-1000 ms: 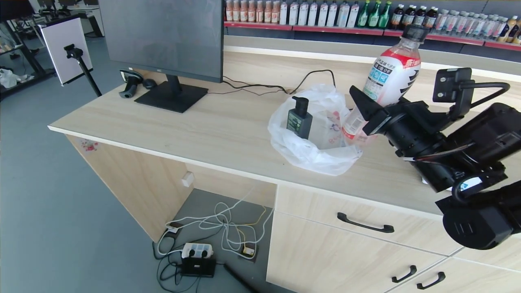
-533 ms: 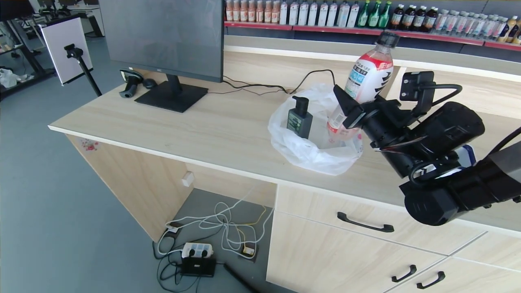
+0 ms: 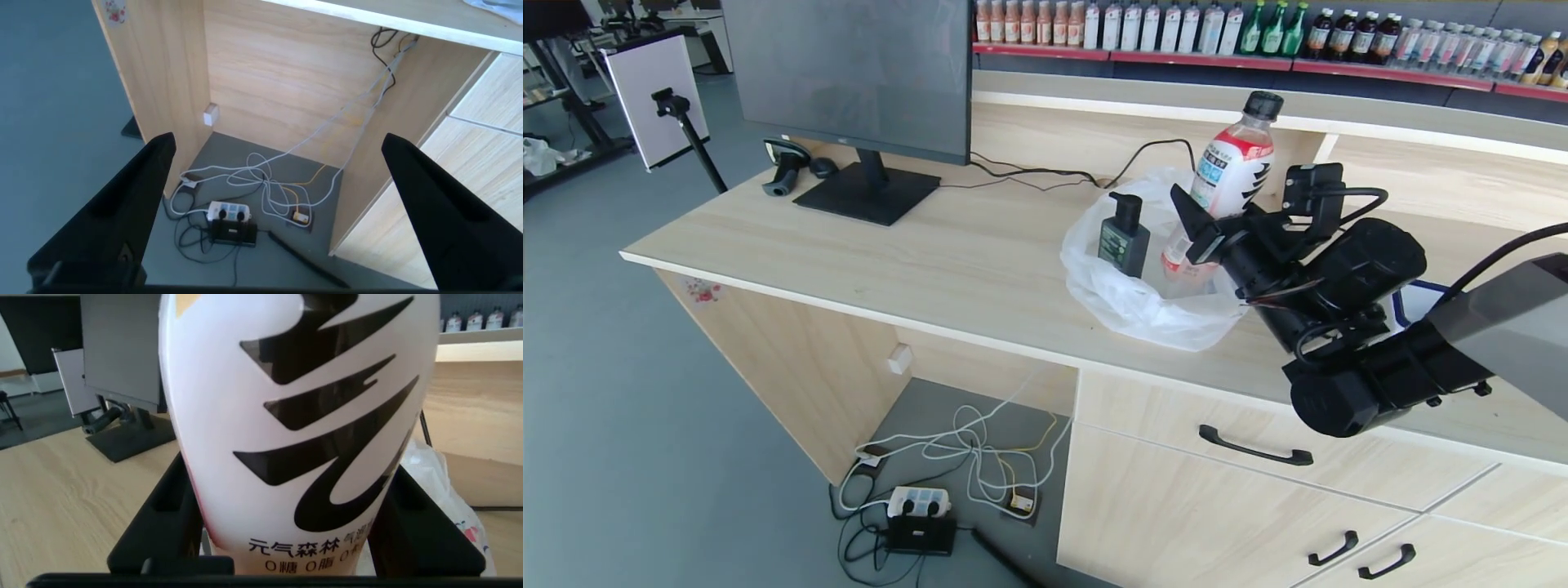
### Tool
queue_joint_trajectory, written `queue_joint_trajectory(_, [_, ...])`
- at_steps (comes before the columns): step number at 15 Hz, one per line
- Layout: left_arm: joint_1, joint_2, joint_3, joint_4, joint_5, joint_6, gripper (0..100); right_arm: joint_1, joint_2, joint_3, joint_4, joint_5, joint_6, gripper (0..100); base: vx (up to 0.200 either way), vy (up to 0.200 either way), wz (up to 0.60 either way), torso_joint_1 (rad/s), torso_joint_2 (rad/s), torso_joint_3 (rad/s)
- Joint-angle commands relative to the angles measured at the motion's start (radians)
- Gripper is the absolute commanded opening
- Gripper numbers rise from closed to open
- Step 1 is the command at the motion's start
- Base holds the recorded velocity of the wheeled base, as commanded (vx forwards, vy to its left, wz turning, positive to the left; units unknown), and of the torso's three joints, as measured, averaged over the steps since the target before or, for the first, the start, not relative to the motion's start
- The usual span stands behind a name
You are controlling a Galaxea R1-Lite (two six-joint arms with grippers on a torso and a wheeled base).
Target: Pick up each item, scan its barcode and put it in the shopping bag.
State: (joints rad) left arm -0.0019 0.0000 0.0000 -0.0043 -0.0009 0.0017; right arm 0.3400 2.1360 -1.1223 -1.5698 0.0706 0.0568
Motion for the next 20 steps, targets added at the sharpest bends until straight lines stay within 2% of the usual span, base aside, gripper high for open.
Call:
queue_joint_trajectory(1, [0.000,0.000,0.000,0.000,-0.001,0.000,100,-0.007,0.036,-0.017,-0.001,0.000,-0.002,0,0.000,0.000,0.00,0.000,0.00,0.000])
queue_joint_trajectory(4, [0.000,0.000,0.000,0.000,-0.001,0.000,100,-0.044,0.064,-0.024,-0.001,0.003,-0.031,0,0.000,0.000,0.00,0.000,0.00,0.000])
queue_joint_trajectory(9, [0.000,0.000,0.000,0.000,0.001,0.000,100,-0.042,0.107,-0.040,-0.001,0.003,-0.046,0,0.000,0.000,0.00,0.000,0.00,0.000])
queue_joint_trajectory(13, [0.000,0.000,0.000,0.000,0.001,-0.002,100,-0.038,0.144,-0.116,-0.001,0.003,-0.051,0,0.000,0.000,0.00,0.000,0.00,0.000])
queue_joint_trajectory(20, [0.000,0.000,0.000,0.000,0.001,-0.002,100,-0.033,0.171,-0.109,-0.001,0.005,-0.066,0,0.000,0.000,0.00,0.000,0.00,0.000])
